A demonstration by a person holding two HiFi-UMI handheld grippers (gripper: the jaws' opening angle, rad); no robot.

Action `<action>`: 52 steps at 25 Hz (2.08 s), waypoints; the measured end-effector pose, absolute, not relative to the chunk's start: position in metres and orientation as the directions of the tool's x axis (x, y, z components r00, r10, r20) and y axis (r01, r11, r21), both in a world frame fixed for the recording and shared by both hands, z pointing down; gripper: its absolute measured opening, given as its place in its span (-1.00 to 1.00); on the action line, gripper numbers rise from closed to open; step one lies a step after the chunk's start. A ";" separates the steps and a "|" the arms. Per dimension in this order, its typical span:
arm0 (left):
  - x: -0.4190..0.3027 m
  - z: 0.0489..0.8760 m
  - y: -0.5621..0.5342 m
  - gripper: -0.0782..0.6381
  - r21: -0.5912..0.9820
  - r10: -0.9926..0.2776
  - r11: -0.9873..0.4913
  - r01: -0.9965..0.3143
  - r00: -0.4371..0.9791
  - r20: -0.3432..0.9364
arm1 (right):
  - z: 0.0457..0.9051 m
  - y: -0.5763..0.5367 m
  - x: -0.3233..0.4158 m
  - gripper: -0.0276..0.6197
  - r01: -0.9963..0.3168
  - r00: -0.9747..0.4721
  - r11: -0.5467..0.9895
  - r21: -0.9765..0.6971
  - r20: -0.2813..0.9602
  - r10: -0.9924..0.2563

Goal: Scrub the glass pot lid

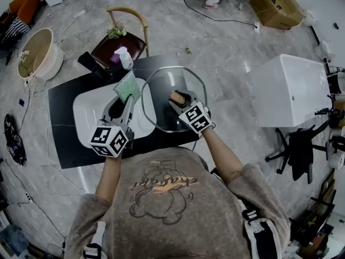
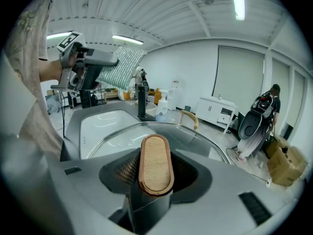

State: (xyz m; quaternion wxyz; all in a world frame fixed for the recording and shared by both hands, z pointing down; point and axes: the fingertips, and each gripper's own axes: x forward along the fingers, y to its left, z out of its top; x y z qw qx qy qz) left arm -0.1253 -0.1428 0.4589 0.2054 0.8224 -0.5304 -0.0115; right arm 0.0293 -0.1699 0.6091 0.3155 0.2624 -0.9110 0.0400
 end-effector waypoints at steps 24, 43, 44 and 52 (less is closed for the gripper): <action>-0.138 0.433 -0.134 -0.54 0.334 -0.899 -0.360 -0.871 0.419 0.125 | 0.485 -0.176 0.059 -0.35 -0.524 -0.799 0.611 -0.593 0.093 -0.595; -0.071 0.393 -0.122 -0.54 0.394 -0.743 -0.588 -0.706 0.664 0.080 | 0.473 -0.175 0.077 -0.35 -0.143 -0.699 0.460 -0.876 -0.240 -0.674; -0.065 0.390 -0.120 -0.54 0.397 -0.727 -0.602 -0.693 0.681 0.086 | 0.472 -0.174 0.079 -0.35 -0.130 -0.692 0.457 -0.880 -0.250 -0.678; -0.021 0.375 -0.107 -0.54 0.430 -0.595 -0.692 -0.579 0.796 0.115 | 0.469 -0.176 0.089 -0.35 -0.091 -0.659 0.463 -0.882 -0.295 -0.692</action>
